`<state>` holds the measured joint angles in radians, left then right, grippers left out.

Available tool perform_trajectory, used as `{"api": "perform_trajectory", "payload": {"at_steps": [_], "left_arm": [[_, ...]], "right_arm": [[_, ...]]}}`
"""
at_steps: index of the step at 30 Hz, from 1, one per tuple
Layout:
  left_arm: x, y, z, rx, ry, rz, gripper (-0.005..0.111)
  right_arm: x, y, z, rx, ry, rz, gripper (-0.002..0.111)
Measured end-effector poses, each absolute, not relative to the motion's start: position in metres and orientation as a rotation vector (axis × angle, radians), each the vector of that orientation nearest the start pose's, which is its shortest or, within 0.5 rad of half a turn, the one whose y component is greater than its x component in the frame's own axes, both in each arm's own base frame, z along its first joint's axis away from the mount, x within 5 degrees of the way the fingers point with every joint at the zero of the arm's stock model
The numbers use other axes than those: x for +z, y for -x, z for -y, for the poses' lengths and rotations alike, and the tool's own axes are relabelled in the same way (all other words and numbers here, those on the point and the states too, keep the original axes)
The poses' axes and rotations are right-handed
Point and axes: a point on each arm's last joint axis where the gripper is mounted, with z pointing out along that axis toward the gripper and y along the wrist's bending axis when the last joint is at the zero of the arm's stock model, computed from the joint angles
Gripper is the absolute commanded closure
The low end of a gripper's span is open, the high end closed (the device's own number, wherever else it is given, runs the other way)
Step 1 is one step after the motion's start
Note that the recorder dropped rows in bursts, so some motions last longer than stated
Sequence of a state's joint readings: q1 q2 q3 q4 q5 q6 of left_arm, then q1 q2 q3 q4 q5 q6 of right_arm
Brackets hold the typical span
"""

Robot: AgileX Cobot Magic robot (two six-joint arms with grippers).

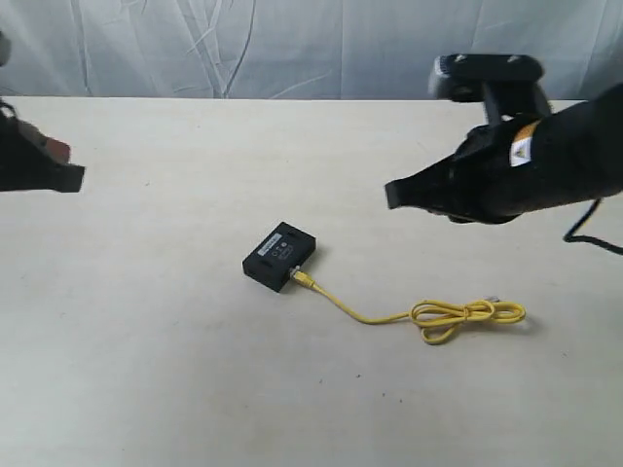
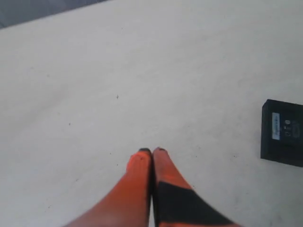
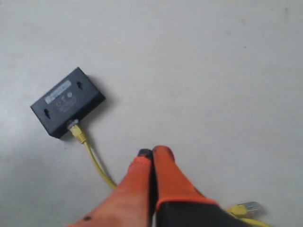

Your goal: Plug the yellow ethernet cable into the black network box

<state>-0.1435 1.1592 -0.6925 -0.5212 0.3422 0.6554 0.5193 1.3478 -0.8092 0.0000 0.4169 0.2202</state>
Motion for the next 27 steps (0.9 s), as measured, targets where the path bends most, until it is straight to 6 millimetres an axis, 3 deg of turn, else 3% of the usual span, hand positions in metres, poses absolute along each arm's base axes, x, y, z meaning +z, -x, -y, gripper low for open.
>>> {"api": "perform_trajectory", "payload": {"at_steps": [6, 10, 13, 19, 27], "left_arm": [[0.288, -0.152, 0.037, -0.176, -0.375, -1.979, 0.107], [0.288, -0.117, 0.032, -0.172, -0.359, -1.866, 0.107], [0.285, -0.098, 0.029, -0.170, -0.352, -1.798, 0.107], [0.282, -0.076, 0.029, -0.188, -0.381, -1.750, 0.107], [0.283, -0.072, 0.029, -0.190, -0.385, -1.735, 0.107]], "right_arm": [[0.287, -0.187, -0.104, 0.370, 0.359, -2.195, 0.108], [0.300, -0.154, -0.084, 0.379, 0.367, -2.022, 0.108], [0.298, -0.133, -0.071, 0.367, 0.386, -1.920, 0.108], [0.292, -0.108, -0.055, 0.335, 0.406, -1.842, 0.108], [0.299, -0.098, -0.050, 0.345, 0.392, -1.787, 0.108]]}}
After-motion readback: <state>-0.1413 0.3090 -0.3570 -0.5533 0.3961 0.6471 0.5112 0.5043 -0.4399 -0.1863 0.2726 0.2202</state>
